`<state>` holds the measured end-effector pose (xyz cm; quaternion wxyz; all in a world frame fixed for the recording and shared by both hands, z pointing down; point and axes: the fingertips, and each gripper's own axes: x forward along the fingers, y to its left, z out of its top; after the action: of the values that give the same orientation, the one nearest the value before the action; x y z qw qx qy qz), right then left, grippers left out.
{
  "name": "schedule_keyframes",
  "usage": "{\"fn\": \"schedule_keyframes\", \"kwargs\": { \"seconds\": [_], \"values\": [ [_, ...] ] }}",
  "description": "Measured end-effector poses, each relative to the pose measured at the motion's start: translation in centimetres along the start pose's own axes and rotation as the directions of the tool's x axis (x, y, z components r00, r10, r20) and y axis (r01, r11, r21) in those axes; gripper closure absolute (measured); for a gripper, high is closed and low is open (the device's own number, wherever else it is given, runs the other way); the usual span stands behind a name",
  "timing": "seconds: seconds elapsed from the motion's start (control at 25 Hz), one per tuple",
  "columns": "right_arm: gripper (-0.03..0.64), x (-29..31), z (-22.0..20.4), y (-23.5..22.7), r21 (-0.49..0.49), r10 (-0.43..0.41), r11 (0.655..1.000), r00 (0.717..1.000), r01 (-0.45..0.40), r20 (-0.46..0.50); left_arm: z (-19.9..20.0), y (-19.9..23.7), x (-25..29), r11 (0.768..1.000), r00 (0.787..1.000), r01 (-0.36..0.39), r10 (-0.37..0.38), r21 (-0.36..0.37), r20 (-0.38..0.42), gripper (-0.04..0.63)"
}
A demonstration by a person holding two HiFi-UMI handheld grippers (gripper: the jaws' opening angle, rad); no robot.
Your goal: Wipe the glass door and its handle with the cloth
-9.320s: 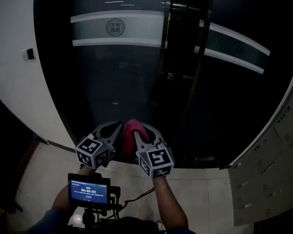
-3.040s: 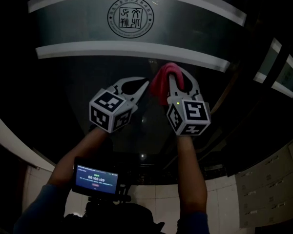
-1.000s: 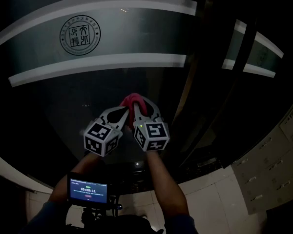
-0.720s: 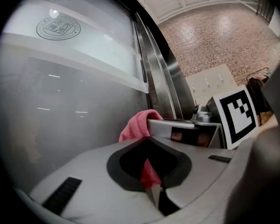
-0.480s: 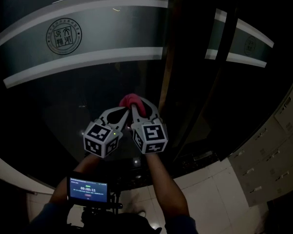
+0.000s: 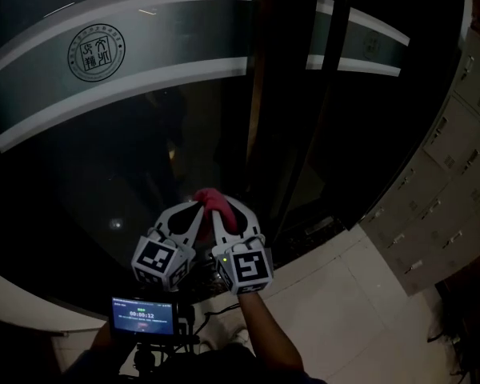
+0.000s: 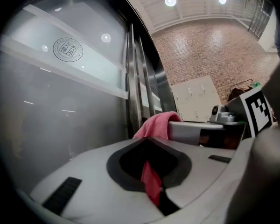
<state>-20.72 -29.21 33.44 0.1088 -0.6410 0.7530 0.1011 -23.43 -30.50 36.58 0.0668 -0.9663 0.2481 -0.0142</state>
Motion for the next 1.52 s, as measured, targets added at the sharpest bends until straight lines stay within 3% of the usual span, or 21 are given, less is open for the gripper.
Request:
{"fn": "schedule_keyframes", "kwargs": {
  "seconds": [0.16, 0.44, 0.64, 0.92, 1.2, 1.44, 1.52],
  "values": [
    [0.589, -3.6, -0.4, -1.2, -0.003, -0.059, 0.998, 0.998, 0.059, -0.002, -0.9, -3.2, -0.2, 0.998, 0.999, 0.049, -0.049, -0.044, 0.002, 0.586],
    [0.589, -8.8, 1.8, -8.3, 0.006, -0.121, 0.993, 0.993, 0.121, 0.019, 0.9, -10.2, 4.4, 0.995, 0.995, 0.097, -0.097, -0.025, -0.022, 0.586],
    [0.589, -12.5, 3.8, -16.6, 0.026, -0.097, 0.995, 0.995, 0.096, 0.033, 2.0, -16.5, 11.5, 0.995, 0.995, 0.101, -0.101, -0.003, 0.009, 0.586],
    [0.589, -14.9, 7.3, -27.8, 0.005, 0.019, 1.0, 0.999, -0.019, 0.029, 5.8, -24.0, 21.8, 0.998, 0.999, 0.044, -0.044, -0.036, 0.001, 0.586],
    [0.589, -10.3, 11.4, -35.4, 0.025, 0.14, 0.99, 0.989, -0.142, 0.054, 10.8, -23.7, 29.6, 0.998, 0.999, -0.036, 0.036, -0.053, -0.003, 0.589],
    [0.589, -2.9, 15.5, -41.4, -0.035, 0.238, 0.971, 0.965, -0.235, 0.108, 16.4, -19.9, 37.3, 0.995, 0.991, -0.101, 0.102, -0.013, 0.093, 0.592],
    [0.589, 0.0, 18.0, -42.9, -0.006, 0.278, 0.96, 0.951, -0.28, 0.133, 19.1, -18.7, 39.3, 0.994, 0.988, -0.107, 0.105, 0.011, 0.115, 0.591]
  ]
}}
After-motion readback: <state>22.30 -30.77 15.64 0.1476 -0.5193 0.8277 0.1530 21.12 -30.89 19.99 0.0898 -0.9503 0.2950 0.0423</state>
